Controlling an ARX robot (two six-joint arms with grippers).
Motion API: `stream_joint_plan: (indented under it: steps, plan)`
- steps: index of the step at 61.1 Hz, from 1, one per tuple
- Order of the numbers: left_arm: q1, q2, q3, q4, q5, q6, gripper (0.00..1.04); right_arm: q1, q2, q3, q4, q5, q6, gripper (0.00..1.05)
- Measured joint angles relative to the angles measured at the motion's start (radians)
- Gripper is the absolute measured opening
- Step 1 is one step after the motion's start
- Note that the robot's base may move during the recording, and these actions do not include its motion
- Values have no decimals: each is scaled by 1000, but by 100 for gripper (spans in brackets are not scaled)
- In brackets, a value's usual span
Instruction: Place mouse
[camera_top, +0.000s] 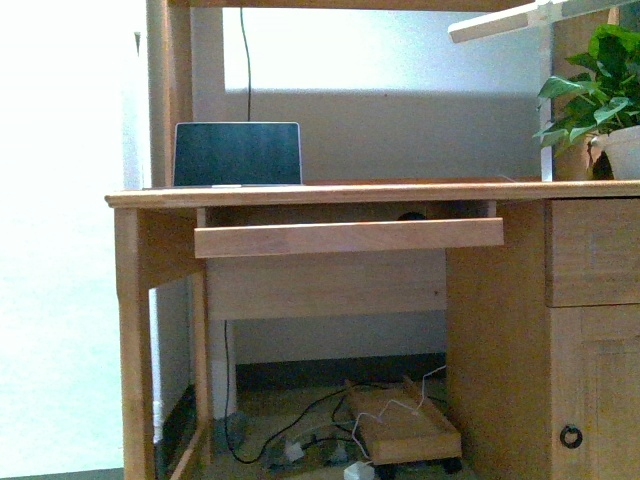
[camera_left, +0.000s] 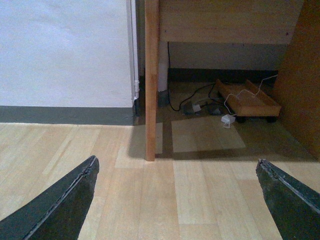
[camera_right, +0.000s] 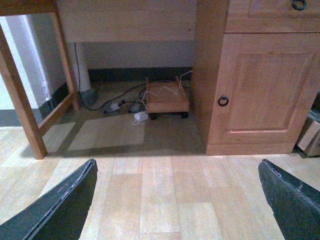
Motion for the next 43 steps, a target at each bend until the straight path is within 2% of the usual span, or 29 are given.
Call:
stream_joint_plan:
  steps: [43]
  plan:
    - [0,0,0,0,0,0,97,0,0,0,0,0,0,97]
